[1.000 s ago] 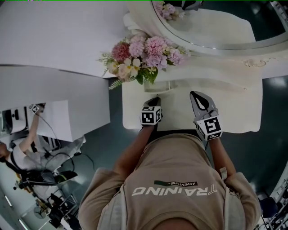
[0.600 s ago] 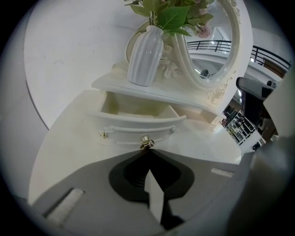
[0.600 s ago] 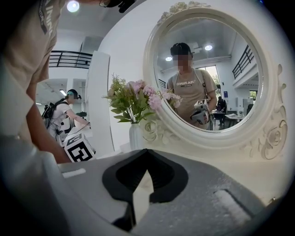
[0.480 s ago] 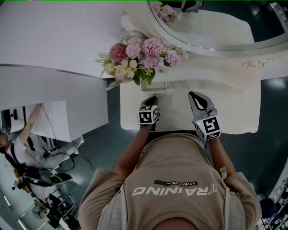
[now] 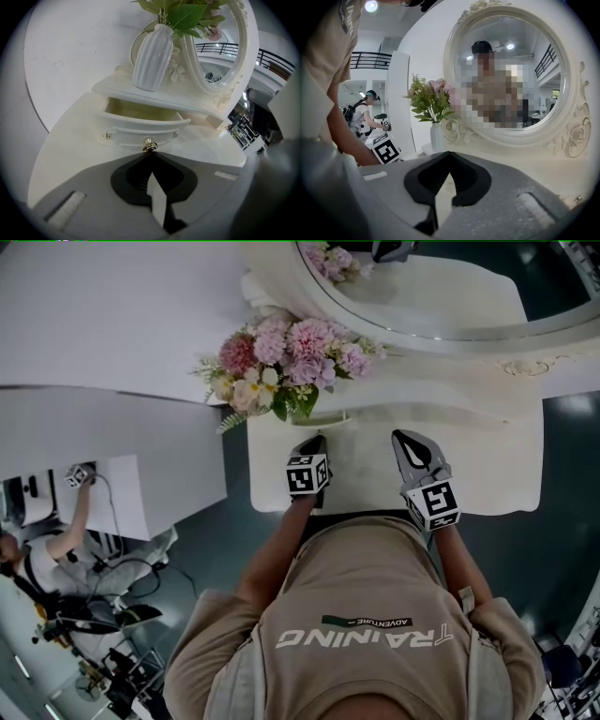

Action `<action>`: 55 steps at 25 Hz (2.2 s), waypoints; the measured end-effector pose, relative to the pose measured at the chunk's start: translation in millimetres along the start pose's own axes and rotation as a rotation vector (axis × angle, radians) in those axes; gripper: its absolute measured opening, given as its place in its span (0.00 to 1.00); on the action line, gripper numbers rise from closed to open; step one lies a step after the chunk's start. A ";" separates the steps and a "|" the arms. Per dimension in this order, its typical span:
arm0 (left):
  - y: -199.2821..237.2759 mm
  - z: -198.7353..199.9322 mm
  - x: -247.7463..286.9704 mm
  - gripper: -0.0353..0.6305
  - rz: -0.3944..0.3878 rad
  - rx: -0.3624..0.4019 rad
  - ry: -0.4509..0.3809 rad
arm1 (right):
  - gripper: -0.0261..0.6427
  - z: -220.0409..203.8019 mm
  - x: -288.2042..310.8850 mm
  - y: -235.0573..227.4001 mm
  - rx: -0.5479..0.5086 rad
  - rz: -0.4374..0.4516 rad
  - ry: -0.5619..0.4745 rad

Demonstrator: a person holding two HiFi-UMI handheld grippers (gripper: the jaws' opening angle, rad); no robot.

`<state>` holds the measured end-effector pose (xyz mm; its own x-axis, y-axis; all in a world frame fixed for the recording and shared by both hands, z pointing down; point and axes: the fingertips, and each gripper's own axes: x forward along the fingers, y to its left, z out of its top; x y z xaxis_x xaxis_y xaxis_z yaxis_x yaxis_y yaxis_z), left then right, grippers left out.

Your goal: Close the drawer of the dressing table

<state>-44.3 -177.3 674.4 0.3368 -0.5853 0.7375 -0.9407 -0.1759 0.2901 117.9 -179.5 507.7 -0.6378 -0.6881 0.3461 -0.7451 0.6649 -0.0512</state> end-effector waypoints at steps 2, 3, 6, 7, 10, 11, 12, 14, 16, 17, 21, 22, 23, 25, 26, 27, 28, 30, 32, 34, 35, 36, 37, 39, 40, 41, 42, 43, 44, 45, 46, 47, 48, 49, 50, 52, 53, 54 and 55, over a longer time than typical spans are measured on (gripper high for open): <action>1.7 2.1 1.2 0.08 0.001 -0.006 -0.003 | 0.04 -1.1 -0.1 -0.7 0.001 -0.005 0.002; 2.5 3.3 1.9 0.08 0.000 -0.007 -0.004 | 0.04 -1.4 -0.3 -1.1 0.002 -0.007 0.004; 4.9 7.2 4.1 0.08 -0.001 -0.007 -0.004 | 0.04 -1.8 0.0 -2.4 0.004 -0.013 0.009; 5.9 8.8 5.0 0.08 -0.002 -0.007 -0.004 | 0.04 -1.9 0.3 -2.8 0.006 -0.015 0.009; 8.7 13.7 8.0 0.08 -0.009 -0.010 -0.010 | 0.04 -2.3 1.7 -3.6 0.008 -0.022 0.011; 9.4 14.9 8.9 0.08 -0.011 -0.009 -0.011 | 0.04 -2.4 2.2 -3.8 0.010 -0.025 0.013; 10.1 15.9 9.7 0.08 -0.013 -0.008 -0.012 | 0.04 -2.5 2.6 -3.8 0.011 -0.028 0.014; 10.4 18.2 11.6 0.08 -0.019 -0.009 -0.012 | 0.04 -2.7 2.8 -3.4 0.013 -0.034 0.016; 10.3 19.8 13.0 0.08 -0.026 -0.010 -0.010 | 0.04 -2.8 3.2 -2.6 0.015 -0.039 0.019; 10.5 20.5 13.5 0.08 -0.029 -0.010 -0.010 | 0.04 -2.6 3.8 -2.1 0.016 -0.041 0.019; 9.8 23.2 16.0 0.08 -0.044 -0.007 -0.010 | 0.04 0.2 6.8 -1.8 0.010 -0.048 0.019; 9.6 23.7 16.3 0.08 -0.047 -0.006 -0.009 | 0.04 1.4 7.3 -1.7 0.009 -0.052 0.019; 9.8 24.1 16.4 0.08 -0.049 -0.005 -0.009 | 0.04 2.5 7.8 -1.6 0.009 -0.056 0.019; 10.9 25.8 16.9 0.08 -0.052 -0.007 -0.014 | 0.04 4.1 8.4 -1.3 0.011 -0.068 0.018; 11.5 27.5 17.3 0.08 -0.055 -0.009 -0.020 | 0.04 4.6 8.6 -1.0 0.014 -0.073 0.018; 12.6 30.0 18.0 0.08 -0.057 -0.012 -0.028 | 0.04 4.9 8.8 -0.5 0.016 -0.078 0.020; 14.0 32.8 19.1 0.08 -0.058 -0.015 -0.035 | 0.04 5.1 8.8 0.3 0.018 -0.083 0.022; 16.4 38.0 21.7 0.08 -0.061 -0.019 -0.038 | 0.04 5.3 7.8 2.3 0.022 -0.090 0.028; 16.7 41.4 23.5 0.08 -0.065 -0.003 -0.027 | 0.04 6.1 5.8 3.9 0.029 -0.098 0.030; 15.7 43.0 24.6 0.08 -0.071 0.015 -0.017 | 0.04 6.9 4.1 4.2 0.031 -0.106 0.030; 15.2 43.2 25.1 0.08 -0.074 0.019 -0.014 | 0.04 6.8 3.6 4.2 0.031 -0.110 0.031; 14.9 43.1 25.2 0.08 -0.078 0.021 -0.012 | 0.04 6.5 3.2 4.4 0.031 -0.112 0.034; 14.6 43.2 24.9 0.08 -0.081 0.023 -0.010 | 0.04 6.4 2.9 5.0 0.032 -0.113 0.036; 13.9 43.8 21.8 0.08 -0.083 0.031 -0.009 | 0.04 7.5 2.4 8.0 0.033 -0.112 0.037; 13.2 44.4 19.4 0.08 -0.084 0.038 -0.012 | 0.04 8.4 2.3 10.2 0.034 -0.110 0.035; 12.4 45.1 16.5 0.08 -0.087 0.045 -0.016 | 0.04 9.3 2.5 12.4 0.035 -0.107 0.033; 11.6 45.8 13.4 0.08 -0.090 0.050 -0.020 | 0.04 9.9 3.1 14.6 0.035 -0.104 0.030; 10.9 46.2 9.9 0.08 -0.094 0.051 -0.025 | 0.04 10.5 3.9 16.8 0.033 -0.100 0.028; 10.1 45.8 5.7 0.08 -0.097 0.051 -0.030 | 0.04 11.1 4.4 19.4 0.030 -0.095 0.027; 9.4 44.7 0.6 0.08 -0.098 0.052 -0.035 | 0.04 11.5 4.6 22.4 0.027 -0.090 0.025; 8.7 43.2 -5.7 0.08 -0.098 0.058 -0.040 | 0.04 11.7 4.4 25.8 0.024 -0.084 0.025; 8.0 42.2 -13.1 0.08 -0.096 0.069 -0.048 | 0.04 12.0 4.3 29.5 0.022 -0.078 0.023; 7.4 42.5 -21.5 0.08 -0.094 0.086 -0.058 | 0.04 12.7 4.5 33.3 0.020 -0.071 0.020; 6.7 44.4 -30.4 0.08 -0.093 0.105 -0.073 | 0.04 13.6 5.0 36.8 0.018 -0.065 0.017; 5.7 47.5 -39.8 0.08 -0.095 0.123 -0.090 | 0.04 14.7 5.6 40.1 0.015 -0.059 0.013; 1.6 54.9 -59.4 0.08 -0.106 0.148 -0.129 | 0.04 16.2 6.4 45.8 0.004 -0.049 0.008; -0.7 58.1 -69.6 0.08 -0.113 0.155 -0.150 | 0.04 16.7 6.9 48.6 -0.002 -0.045 0.007; -2.4 60.8 -79.8 0.08 -0.119 0.159 -0.170 | 0.04 17.6 7.8 51.6 -0.008 -0.040 0.005; -3.3 63.5 -89.8 0.08 -0.122 0.161 -0.190 | 0.04 19.2 9.2 54.6 -0.013 -0.034 0.000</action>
<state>-74.0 -174.5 568.5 0.4489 -0.6876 0.5707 -0.8930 -0.3686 0.2583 67.7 -155.1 490.0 -0.6121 -0.7105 0.3471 -0.7638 0.6449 -0.0268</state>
